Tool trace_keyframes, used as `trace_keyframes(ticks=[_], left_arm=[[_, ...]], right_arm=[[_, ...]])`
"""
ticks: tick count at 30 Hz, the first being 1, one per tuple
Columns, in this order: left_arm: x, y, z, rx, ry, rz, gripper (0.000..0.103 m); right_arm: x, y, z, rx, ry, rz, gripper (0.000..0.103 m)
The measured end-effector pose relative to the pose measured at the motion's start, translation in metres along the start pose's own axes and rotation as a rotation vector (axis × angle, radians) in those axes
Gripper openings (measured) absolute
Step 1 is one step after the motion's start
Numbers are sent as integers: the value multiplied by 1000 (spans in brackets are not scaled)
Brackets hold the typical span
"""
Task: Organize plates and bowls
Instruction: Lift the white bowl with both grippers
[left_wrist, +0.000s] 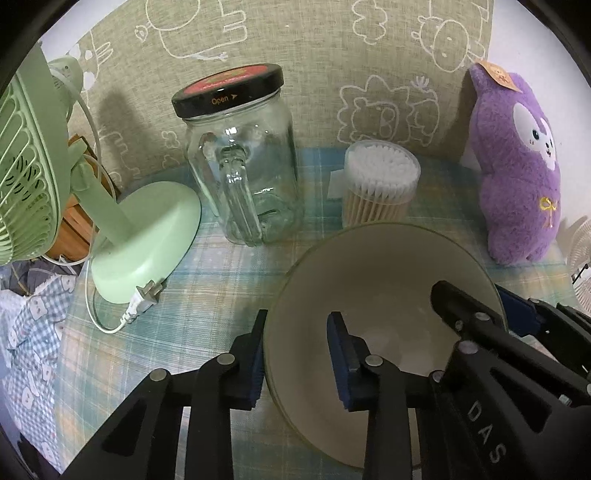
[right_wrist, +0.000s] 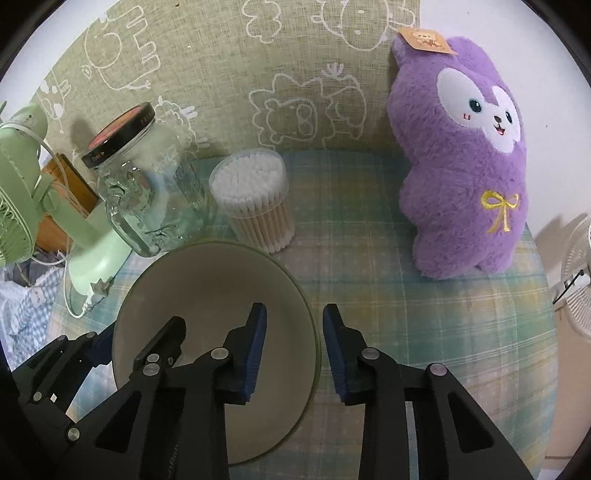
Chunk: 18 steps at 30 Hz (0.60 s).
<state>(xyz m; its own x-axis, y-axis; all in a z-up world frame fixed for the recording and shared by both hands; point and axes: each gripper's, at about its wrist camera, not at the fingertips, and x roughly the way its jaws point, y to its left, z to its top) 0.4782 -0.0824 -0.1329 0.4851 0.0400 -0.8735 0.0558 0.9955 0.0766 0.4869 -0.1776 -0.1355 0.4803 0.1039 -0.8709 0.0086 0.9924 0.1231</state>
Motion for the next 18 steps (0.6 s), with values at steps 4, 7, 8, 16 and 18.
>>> trace_keyframes(ticks=[4, 7, 8, 16, 18], left_arm=[[3, 4, 0, -13, 8, -8, 28], [2, 5, 1, -17, 16, -11, 28], [1, 6, 0, -21, 18, -12, 28], [-13, 8, -10, -32, 26, -18, 27], [-19, 9, -14, -28, 22, -17, 27]], right_arm=[[0, 1, 1, 0, 6, -5, 27], [-1, 0, 1, 8, 14, -3, 27], [-2, 0, 1, 8, 16, -2, 27], [-15, 1, -7, 8, 10, -9, 27], [-20, 2, -11, 9, 10, -9, 27]])
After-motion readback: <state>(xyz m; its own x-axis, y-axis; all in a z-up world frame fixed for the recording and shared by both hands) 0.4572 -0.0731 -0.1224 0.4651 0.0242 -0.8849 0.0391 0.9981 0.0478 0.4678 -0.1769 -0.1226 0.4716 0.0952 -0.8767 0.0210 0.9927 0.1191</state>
